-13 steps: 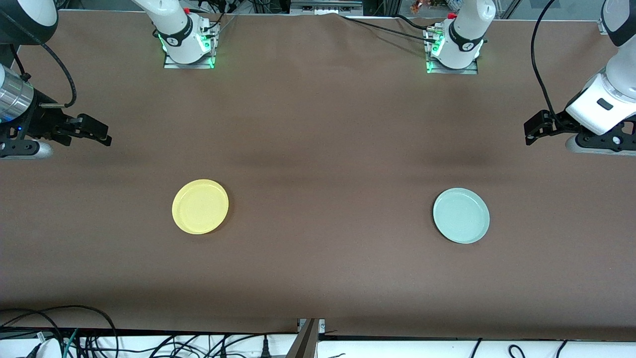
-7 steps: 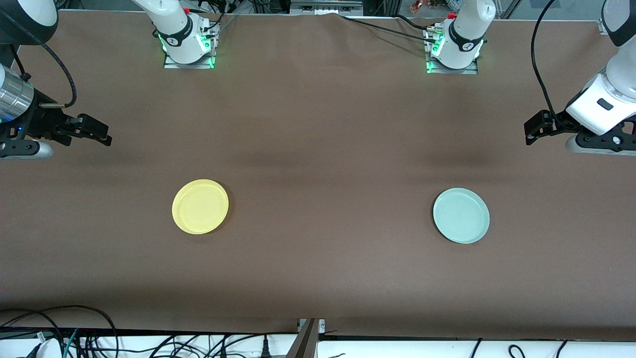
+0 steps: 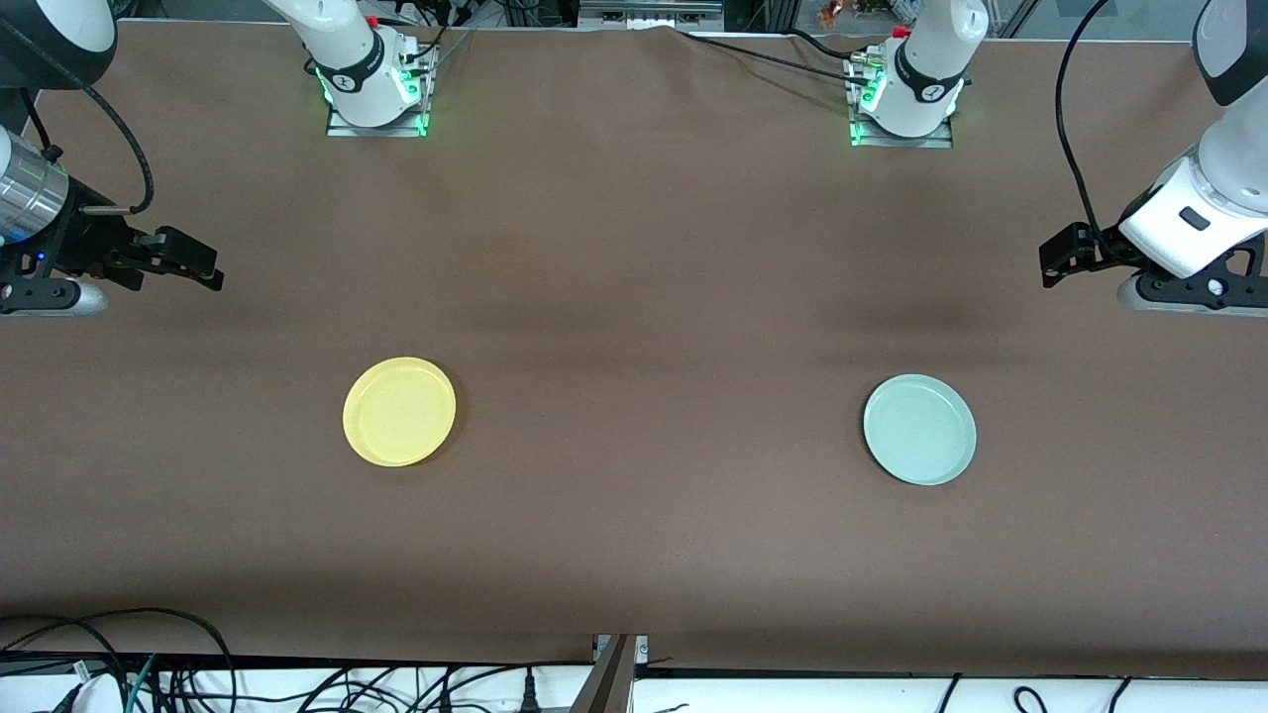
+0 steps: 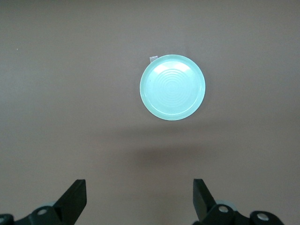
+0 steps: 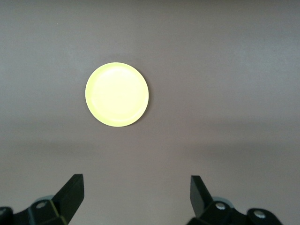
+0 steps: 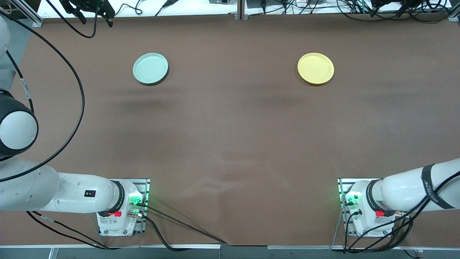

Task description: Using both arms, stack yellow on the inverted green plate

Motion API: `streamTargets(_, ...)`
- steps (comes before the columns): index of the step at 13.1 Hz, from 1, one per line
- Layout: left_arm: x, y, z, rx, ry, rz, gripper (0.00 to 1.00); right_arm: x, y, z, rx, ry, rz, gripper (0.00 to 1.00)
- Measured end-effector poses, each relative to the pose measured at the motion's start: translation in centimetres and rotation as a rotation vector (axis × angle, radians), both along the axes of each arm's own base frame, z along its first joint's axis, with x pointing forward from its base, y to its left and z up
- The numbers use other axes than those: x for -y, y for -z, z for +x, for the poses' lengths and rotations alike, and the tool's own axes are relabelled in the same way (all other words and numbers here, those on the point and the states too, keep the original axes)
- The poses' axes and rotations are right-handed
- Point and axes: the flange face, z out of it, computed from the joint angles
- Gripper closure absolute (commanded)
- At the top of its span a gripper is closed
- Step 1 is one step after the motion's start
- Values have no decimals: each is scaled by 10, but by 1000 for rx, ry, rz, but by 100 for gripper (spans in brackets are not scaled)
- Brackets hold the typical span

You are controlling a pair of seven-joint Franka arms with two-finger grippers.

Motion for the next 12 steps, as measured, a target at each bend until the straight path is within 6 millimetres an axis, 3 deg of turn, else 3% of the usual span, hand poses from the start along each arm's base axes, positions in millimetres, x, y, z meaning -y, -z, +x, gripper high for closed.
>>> streamTargets(4, -1, 12, 4, -26, -3, 2, 0, 0, 0, 0, 0, 0, 0, 0)
streamTargets(6, -3, 33, 13, -60, -6, 4, 0, 0, 0, 0, -1, 0, 0, 0)
streamTargets(8, -3, 75, 35, -114, -7, 6, 0, 0, 0, 0, -1, -1, 0, 0)
streamTargets(12, 0, 176, 98, -86, 44, -3, 0, -1, 0, 0, -2, -3, 0, 0)
